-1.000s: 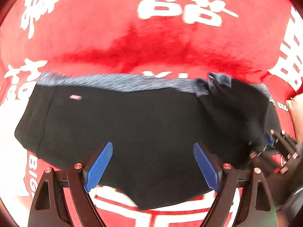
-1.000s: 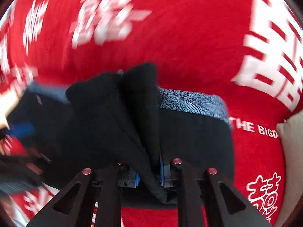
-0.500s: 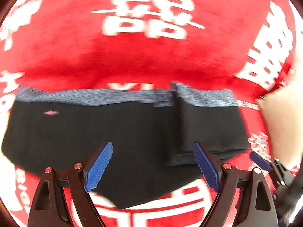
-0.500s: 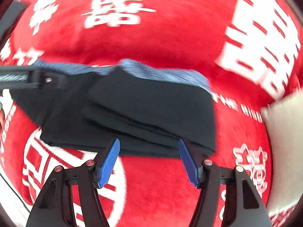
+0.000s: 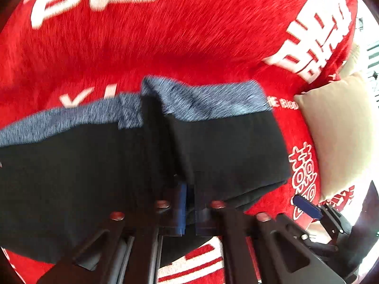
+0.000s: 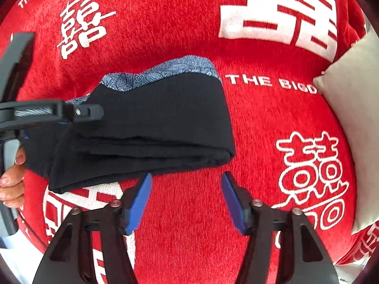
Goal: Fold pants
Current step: 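Release the folded leg with the right gripper and withdraw, then press the folded trousers flat with both open grippers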
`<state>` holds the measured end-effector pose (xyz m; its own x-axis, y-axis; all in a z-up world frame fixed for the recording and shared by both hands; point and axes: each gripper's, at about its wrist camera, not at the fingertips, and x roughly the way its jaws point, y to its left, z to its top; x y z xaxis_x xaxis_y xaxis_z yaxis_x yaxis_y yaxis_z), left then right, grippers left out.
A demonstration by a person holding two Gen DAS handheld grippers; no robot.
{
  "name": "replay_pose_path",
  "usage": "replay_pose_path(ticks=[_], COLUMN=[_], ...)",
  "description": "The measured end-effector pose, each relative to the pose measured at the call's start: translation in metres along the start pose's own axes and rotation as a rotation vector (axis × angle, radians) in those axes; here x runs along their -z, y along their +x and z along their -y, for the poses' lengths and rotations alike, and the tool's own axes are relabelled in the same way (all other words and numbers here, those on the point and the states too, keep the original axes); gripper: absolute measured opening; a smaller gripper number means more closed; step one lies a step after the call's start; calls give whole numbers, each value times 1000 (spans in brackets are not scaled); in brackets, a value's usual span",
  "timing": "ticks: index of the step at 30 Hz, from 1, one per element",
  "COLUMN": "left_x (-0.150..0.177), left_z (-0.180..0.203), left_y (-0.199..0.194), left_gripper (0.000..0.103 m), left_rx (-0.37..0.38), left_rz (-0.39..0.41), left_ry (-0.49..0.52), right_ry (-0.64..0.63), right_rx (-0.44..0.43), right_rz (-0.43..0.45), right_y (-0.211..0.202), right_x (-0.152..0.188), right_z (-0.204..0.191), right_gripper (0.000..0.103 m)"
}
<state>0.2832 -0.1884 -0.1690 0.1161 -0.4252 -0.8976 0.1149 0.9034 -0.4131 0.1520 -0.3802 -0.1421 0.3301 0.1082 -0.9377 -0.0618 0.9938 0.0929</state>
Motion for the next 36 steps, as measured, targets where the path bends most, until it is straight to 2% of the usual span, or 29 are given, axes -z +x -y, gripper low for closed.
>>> replay_pose_path(ticks=[3,6,10,12,16,17,18,20,25,26,29,32,36], left_x=[6,20,45,49,49,48,47,44,27,23,7,-1,-7], left_z=[-2,0,-21,-23,-15,-14,-12,-10,-4,-1,14,23,27], left_y=[-13,-28,-6,-5,-14,-17,-24,-40,-67,-67,-58,-44,-15], left_gripper=[6,6,6,6,7,15,41,72,72,72,72,72,72], left_rx=[23,-11,-42,-33,-80,-94,-134,-177,-187,-189,-196,-189,-231], left_rz=[19,44,-4,30,54,56,64,109,173,175,180,171,134], left_ry=[-28,3,-43,-60,-84,-81,-79,-87,-89,-81,-41,-19,-28], right_ry=[28,37,47,51,59,67,73,86,146,151,158,167,148], right_rx=[-13,-13,-10,-14,-15,-21,-22,-29,-73,-76,-90,-105,-119], right_rz=[-10,0,-14,-32,-16,-9,-2,13,45,46,39,25,6], right_y=[0,-10,-10,-6,-6,-7,-7,-8,-2,0,12,28,50], right_x=[1,3,8,10,6,0,-5,-17,-59,-64,-87,-109,-131], right_z=[9,14,20,22,28,31,34,39,52,52,50,46,36], right_gripper=[52,52,52,52,52,52,52,52,52,49,42,40,40])
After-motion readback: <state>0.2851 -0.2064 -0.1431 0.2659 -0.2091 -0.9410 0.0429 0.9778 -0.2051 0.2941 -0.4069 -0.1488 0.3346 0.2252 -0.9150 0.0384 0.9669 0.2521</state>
